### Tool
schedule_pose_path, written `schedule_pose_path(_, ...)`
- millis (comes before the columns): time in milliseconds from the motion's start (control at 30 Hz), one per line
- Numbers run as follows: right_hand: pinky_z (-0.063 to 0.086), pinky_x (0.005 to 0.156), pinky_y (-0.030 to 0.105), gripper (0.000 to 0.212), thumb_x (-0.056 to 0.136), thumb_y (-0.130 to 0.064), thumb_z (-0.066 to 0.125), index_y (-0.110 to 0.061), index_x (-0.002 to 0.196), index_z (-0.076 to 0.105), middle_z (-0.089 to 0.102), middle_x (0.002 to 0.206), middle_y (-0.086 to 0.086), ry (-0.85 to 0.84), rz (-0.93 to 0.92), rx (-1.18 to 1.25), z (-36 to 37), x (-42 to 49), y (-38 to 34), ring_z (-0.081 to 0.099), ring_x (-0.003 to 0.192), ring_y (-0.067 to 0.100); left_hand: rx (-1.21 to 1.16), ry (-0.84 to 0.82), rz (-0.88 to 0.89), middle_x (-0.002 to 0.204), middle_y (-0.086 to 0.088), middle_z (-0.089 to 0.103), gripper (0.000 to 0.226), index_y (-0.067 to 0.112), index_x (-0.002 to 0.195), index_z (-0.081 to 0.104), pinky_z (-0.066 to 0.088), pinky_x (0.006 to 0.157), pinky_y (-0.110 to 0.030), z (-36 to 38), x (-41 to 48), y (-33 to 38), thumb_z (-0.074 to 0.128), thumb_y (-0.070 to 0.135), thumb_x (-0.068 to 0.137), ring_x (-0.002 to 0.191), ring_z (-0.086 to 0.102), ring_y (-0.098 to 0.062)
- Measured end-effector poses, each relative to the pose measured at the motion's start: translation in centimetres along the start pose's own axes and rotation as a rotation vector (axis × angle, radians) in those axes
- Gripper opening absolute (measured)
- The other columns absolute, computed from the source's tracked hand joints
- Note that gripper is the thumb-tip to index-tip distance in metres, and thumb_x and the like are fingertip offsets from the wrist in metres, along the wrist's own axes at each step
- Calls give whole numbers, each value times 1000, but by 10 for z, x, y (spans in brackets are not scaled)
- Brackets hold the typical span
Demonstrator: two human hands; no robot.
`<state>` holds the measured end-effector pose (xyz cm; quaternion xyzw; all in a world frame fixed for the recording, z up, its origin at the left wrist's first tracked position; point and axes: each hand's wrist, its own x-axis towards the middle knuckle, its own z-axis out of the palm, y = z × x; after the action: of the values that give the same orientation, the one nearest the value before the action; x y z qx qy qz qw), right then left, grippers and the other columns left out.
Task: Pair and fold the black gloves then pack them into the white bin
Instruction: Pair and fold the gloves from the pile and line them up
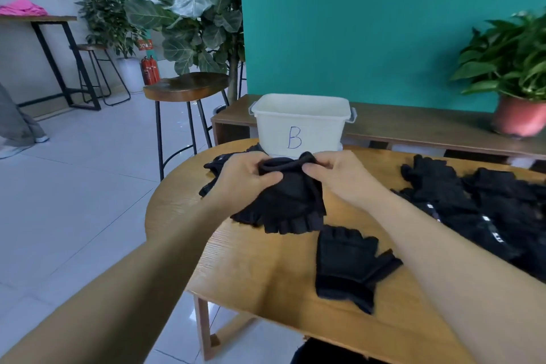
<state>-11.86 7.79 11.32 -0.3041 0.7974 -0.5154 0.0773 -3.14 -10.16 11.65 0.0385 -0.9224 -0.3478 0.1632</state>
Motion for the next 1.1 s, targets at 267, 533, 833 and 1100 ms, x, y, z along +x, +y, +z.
schedule_pose_path(267, 48, 85, 18, 20, 91, -30, 68, -16, 101, 76, 75, 102, -5, -14, 94, 27, -43, -42, -20, 67, 99, 6, -295, -172, -105, 101, 8, 74, 23, 24, 115, 71, 58, 79, -21, 2, -5, 36, 68, 27, 92, 91, 70, -9)
schedule_pose_path(533, 31, 44, 9, 45, 89, -7, 68, -15, 50, 48, 41, 38, -16, 68, 103, -117, -55, -73, -18, 37, 38, -1, -278, -207, -107, 109, 2, 73, 26, 19, 116, 72, 56, 93, -39, 13, -21, 57, 68, 25, 92, 102, 68, -17)
schedule_pose_path(833, 32, 46, 9, 44, 89, -13, 70, -12, 53, 46, 37, 44, -13, 87, 116, -139, -59, -83, -12, 34, 41, 1, -301, -186, -109, 102, 8, 72, 20, 21, 111, 72, 57, 86, -30, 21, -26, 64, 68, 23, 91, 97, 67, -12)
schedule_pose_path(1100, 36, 68, 33, 53, 84, -23, 73, -20, 47, 36, 31, 43, -12, 309, 149, -211, -54, -74, 3, 34, 53, 14, -45, 88, -159, 111, 8, 70, 34, 22, 120, 65, 52, 97, -41, 33, -24, 60, 70, 37, 89, 101, 63, -14)
